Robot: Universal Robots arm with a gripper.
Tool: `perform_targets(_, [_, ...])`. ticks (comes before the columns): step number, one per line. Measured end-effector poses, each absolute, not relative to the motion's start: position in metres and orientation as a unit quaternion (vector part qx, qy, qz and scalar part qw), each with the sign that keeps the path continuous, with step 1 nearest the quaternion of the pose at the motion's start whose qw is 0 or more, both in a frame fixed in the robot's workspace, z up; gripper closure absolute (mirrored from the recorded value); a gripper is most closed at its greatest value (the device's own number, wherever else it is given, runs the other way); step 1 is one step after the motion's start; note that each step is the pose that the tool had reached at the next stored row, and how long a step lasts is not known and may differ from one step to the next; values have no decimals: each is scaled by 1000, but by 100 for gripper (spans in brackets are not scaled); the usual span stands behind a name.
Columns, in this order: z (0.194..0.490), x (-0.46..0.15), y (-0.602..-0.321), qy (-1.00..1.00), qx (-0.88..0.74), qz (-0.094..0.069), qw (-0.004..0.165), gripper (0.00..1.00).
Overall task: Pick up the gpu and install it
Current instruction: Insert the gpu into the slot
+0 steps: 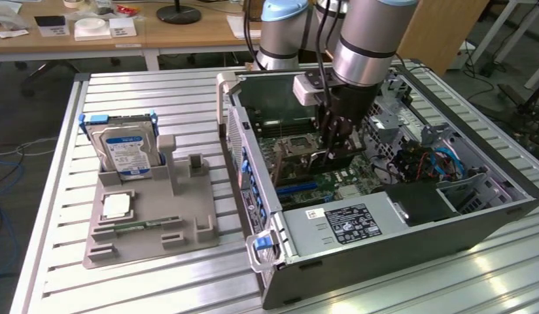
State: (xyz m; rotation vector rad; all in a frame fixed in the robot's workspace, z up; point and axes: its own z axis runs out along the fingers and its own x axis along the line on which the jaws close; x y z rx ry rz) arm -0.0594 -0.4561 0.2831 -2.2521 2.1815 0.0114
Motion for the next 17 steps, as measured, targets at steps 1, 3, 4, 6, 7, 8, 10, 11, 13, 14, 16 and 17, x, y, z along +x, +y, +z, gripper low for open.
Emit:
perform_targets(1, [283, -60, -456, 696, -718, 4, 3, 73])
perform_targets(3, [282, -60, -454, 696, -718, 4, 3, 73])
perform_targets(4, [281, -61, -454, 696, -718, 4, 3, 73])
perform_targets(6, [280, -63, -454, 696, -718, 4, 3, 73])
perform_targets(7, [280, -64, -453, 696, -718, 4, 3, 73])
perform_targets(8, [279, -65, -453, 696, -718, 4, 3, 73])
perform_targets(10, [278, -66, -453, 696, -718, 4, 3, 73])
perform_targets(11, [278, -67, -453, 696, -718, 4, 3, 73])
perform_targets(13, [276, -67, -453, 696, -718, 4, 3, 73])
perform_targets(14, [275, -67, -453, 696, -718, 4, 3, 73])
perform_targets(16, [273, -68, -453, 696, -718, 4, 3, 73])
perform_targets(17, [272, -68, -453, 696, -718, 4, 3, 73])
